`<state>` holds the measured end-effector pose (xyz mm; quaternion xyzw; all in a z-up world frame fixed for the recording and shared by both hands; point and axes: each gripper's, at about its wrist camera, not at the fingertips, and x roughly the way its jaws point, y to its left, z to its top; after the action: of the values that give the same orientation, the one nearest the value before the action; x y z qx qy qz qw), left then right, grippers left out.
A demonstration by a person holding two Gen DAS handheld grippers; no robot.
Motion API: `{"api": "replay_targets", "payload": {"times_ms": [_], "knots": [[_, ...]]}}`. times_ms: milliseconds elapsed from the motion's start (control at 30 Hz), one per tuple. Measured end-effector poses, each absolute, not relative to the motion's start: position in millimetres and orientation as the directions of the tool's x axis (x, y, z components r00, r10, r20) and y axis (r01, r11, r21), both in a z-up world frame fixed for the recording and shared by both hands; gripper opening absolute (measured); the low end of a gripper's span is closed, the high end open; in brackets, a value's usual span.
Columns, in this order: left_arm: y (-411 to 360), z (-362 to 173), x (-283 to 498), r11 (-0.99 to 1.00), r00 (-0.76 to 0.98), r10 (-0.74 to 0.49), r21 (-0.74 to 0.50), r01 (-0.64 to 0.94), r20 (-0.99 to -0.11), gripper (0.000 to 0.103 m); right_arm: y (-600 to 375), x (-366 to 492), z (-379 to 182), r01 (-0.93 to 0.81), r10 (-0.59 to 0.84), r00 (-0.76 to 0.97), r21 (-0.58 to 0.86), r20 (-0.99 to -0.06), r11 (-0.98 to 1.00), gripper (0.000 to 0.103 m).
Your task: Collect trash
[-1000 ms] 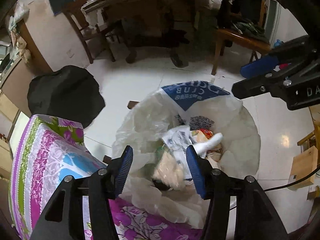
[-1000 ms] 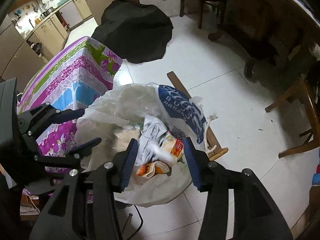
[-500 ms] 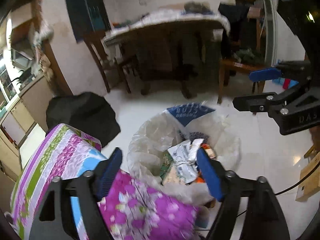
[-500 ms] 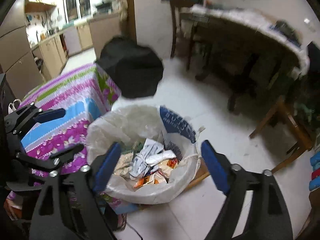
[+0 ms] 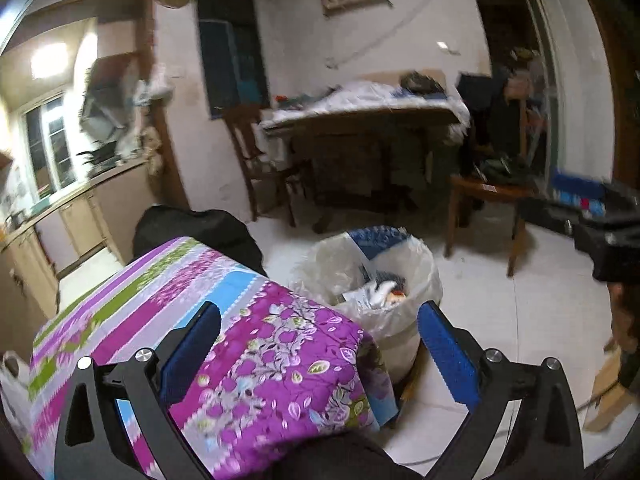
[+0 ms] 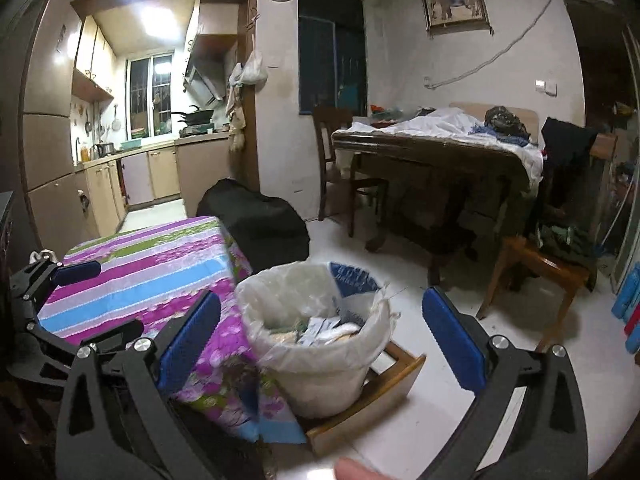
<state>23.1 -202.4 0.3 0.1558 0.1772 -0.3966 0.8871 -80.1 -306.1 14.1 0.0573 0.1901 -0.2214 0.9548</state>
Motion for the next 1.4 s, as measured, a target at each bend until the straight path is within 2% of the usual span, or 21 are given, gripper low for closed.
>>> {"api": "replay_targets", "payload": {"times_ms": [167, 300, 567, 900, 1400], "knots": [[-179.2, 1.3, -7.5, 0.691, 0.7, -0.609, 0.183, 0.699, -0.374, 0.098, -289.2, -96.6, 7.1, 0.475, -0.447, 0.812, -0.019, -0.375, 0.88, 0.097], [-169.3, -2.9, -24.1, 0.716, 0.728, -0.582, 0.195, 0.67, -0.363, 0.098, -283.1, -103.8, 2.4, 0.482, -0.46, 0.803, -0.041, -0.379, 0.875, 0.097], [-180.2, -5.0, -38.1, 0.643, 0.666, -0.633, 0.21, 0.736, -0.395, 0.098, -283.8, -112.5, -5.3, 0.481, -0.443, 0.803, -0.004, -0.398, 0.877, 0.097], [-195.0, -12.9, -45.2, 0.529, 0.569, -0.692, 0.225, 0.818, -0.445, 0.098, -280.9, -119.4, -2.9, 0.518, -0.496, 0.776, -0.056, -0.389, 0.854, 0.097], [-197.0, -16.1, -43.1, 0.541, 0.583, -0.687, 0.232, 0.809, -0.434, 0.098, -274.8, -118.0, 1.8, 0.522, -0.521, 0.771, -0.106, -0.366, 0.847, 0.097]]}}
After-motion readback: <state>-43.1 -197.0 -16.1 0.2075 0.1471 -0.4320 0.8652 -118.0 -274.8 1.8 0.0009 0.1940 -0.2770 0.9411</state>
